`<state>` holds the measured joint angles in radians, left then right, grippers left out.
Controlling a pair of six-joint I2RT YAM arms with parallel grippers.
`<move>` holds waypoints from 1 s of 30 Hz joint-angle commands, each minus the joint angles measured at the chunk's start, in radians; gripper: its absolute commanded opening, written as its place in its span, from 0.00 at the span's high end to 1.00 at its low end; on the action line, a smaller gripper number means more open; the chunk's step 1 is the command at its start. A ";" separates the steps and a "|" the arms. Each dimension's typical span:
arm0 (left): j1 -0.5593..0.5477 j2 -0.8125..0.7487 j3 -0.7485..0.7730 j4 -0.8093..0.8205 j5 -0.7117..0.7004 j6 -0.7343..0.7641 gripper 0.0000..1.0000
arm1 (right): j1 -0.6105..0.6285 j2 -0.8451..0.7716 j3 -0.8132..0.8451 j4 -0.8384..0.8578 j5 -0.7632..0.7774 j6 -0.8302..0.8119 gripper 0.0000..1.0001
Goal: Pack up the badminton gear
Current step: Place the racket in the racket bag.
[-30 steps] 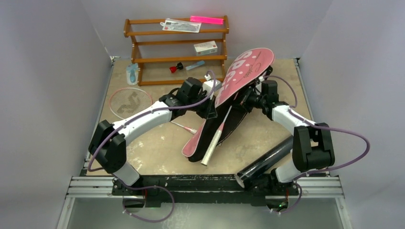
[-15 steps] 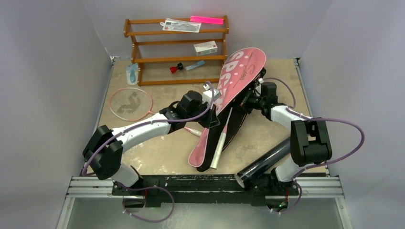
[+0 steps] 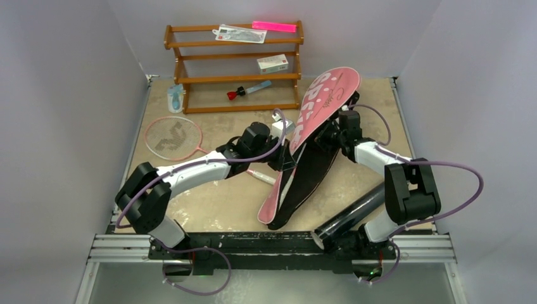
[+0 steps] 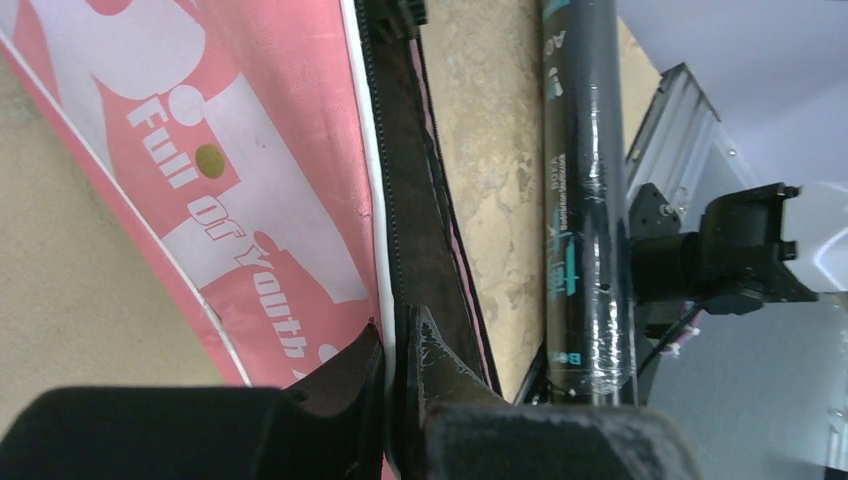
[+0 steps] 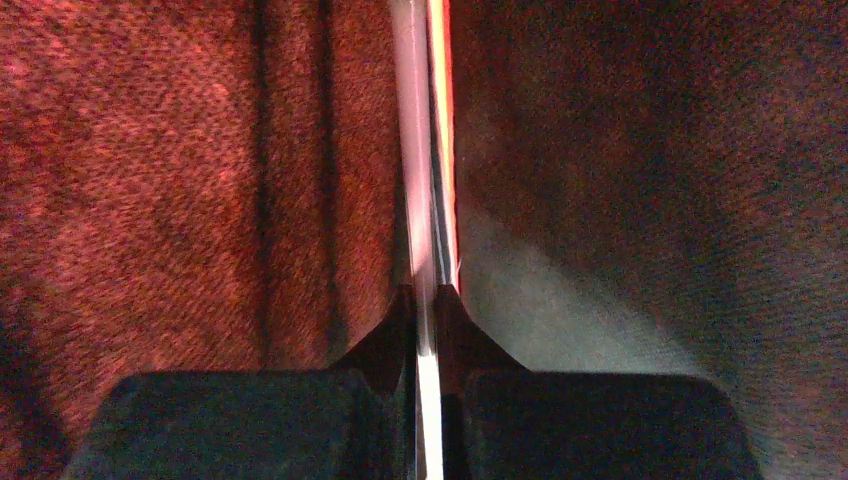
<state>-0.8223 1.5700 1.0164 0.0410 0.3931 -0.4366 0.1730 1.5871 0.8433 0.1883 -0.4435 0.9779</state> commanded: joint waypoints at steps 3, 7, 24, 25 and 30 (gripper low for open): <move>-0.040 -0.113 -0.005 0.042 0.309 -0.130 1.00 | 0.005 -0.004 0.086 0.152 0.331 -0.016 1.00; -0.035 -0.137 -0.012 0.128 0.359 -0.191 1.00 | 0.006 0.025 0.091 0.181 0.282 -0.040 0.84; 0.084 -0.251 -0.113 0.065 0.111 -0.126 1.00 | 0.009 -0.296 0.064 -0.132 -0.092 -0.230 0.35; 0.101 -0.253 -0.113 0.064 0.126 -0.125 1.00 | 0.011 -0.329 0.061 -0.147 -0.112 -0.235 0.35; 0.172 -0.307 -0.110 0.062 0.172 -0.130 1.00 | 0.016 -0.490 0.101 -0.322 -0.159 -0.363 0.38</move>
<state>-0.6968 1.3506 0.8936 0.0204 0.5240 -0.5823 0.1825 1.2179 0.9077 0.0177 -0.5117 0.7486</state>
